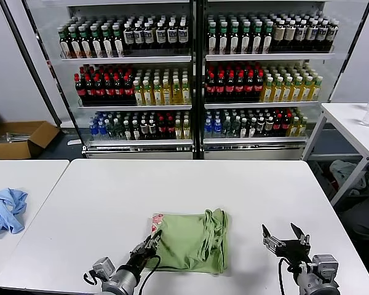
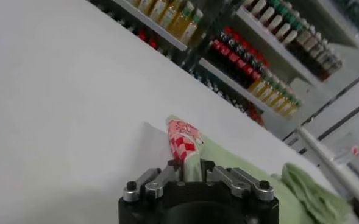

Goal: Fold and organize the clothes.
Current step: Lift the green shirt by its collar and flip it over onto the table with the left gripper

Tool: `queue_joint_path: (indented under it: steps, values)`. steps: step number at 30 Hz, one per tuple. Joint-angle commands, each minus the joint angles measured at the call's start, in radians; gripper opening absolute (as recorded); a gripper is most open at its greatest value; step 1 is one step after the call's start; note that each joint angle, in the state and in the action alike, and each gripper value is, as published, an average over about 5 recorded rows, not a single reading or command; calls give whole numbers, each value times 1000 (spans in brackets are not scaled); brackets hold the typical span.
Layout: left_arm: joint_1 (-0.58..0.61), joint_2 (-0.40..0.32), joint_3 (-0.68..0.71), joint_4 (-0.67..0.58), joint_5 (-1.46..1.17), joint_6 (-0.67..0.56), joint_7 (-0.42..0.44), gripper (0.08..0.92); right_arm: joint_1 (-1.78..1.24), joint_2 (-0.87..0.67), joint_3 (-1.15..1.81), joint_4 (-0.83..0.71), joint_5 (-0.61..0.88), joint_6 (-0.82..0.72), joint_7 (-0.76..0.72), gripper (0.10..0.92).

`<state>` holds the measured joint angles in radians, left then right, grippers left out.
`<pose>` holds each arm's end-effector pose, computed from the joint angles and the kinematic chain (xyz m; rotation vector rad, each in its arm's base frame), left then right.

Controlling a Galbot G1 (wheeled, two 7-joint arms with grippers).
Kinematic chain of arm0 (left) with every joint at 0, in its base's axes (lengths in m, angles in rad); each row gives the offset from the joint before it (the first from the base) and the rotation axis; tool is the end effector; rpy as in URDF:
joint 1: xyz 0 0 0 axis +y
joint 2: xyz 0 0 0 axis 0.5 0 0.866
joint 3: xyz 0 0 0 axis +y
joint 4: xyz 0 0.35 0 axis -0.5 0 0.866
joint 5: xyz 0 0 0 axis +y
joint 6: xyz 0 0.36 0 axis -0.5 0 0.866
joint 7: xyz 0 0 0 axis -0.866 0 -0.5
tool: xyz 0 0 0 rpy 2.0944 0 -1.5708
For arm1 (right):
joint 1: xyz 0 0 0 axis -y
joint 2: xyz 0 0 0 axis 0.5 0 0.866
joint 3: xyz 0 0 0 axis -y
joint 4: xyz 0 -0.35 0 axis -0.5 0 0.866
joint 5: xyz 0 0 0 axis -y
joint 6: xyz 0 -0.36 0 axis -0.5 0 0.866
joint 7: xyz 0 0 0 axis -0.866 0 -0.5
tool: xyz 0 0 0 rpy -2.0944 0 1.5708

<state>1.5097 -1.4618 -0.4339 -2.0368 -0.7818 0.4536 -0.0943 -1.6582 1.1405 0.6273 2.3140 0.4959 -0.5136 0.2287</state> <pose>0.2018 -0.0082 -0.3132 -0.2574 -2.4755 0.8709 0.1670 -0.0693 -0.2211 0.0179 -2.7304 0.0163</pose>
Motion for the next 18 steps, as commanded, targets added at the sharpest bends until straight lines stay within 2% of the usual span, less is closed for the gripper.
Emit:
queue_joint_path:
  steps: [1,5,11,14,18]
  values:
    - [2,-32,-40,2,-330,1,15,232,-23,6,9,20,0,2,1,823]
    - [2,-60,-44,11,-381,0,27,157,-37,8,19,32,0,3,0,823]
    - [3,-86,-57,1,-416,-9,24,144,-44,12,28,39,1,6,0,822]
    - [7,-49,-115,-33,-436,-8,11,137,-42,11,31,41,6,7,-1,823]
    - [4,63,-301,-76,-502,19,-12,117,-34,2,36,41,17,9,-2,823]
